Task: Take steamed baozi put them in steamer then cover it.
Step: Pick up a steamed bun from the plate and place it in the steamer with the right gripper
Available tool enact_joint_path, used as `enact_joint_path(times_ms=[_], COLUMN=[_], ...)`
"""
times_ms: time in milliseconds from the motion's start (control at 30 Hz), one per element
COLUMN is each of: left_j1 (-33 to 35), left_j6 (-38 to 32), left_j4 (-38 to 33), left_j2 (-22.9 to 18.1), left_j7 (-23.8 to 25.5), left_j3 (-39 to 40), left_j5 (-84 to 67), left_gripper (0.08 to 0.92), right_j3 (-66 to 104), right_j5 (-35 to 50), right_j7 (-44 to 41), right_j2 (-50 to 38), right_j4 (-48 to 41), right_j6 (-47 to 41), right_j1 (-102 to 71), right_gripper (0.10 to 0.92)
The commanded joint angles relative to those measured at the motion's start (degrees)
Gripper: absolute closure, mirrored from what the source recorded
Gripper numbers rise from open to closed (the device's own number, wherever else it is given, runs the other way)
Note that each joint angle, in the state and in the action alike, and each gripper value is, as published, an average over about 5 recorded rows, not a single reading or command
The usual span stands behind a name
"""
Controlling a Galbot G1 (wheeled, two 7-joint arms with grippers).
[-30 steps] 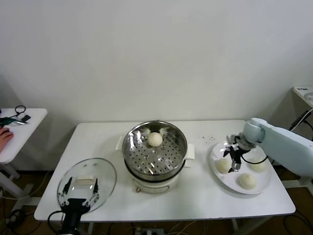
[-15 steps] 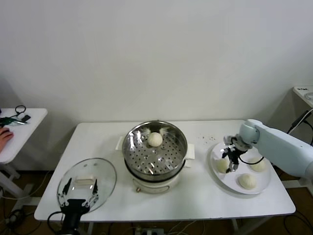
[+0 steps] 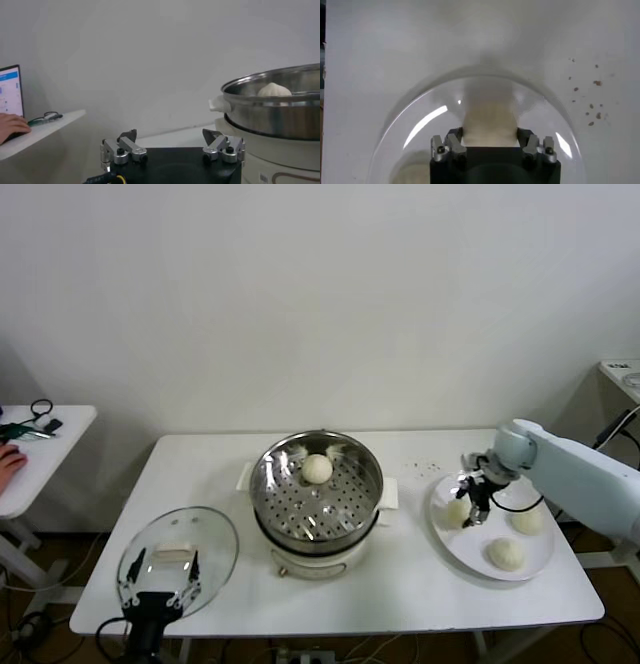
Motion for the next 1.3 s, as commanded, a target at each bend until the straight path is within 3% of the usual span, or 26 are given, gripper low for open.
enact_joint_path(times_ms=[33, 300, 633, 1300], left_j1=[0.1, 1.0, 2.5, 1.7], left_j6=[0.0, -0.3, -0.3, 0.0], left_j4=[-0.4, -1.3, -3.9, -4.3], left_j2=[0.0, 0.0, 0.4, -0.1], left_j7=[0.0, 0.0, 0.6, 0.5], left_j3=[0.1, 0.7, 1.7, 1.5], left_j5=[0.0, 0.0, -0.4, 0.5], left_gripper=[0.177, 0.177, 0.177, 0.177], right_j3=[-9.2, -19.9, -20.3, -23.2], right_j5=[10.5, 24.7, 35.7, 39.3], right_j7=[0.2, 0.9, 4.4, 11.2], right_j2=[-0.6, 5.9, 16.6, 33.5], right_j4=[2.7, 4.3, 7.3, 9.1], right_j6=[-0.9, -2.7, -6.9, -10.1], right_j1=[12.9, 30.5, 33.8, 28.5], right_gripper=[0.320, 0.316, 0.316, 0.313])
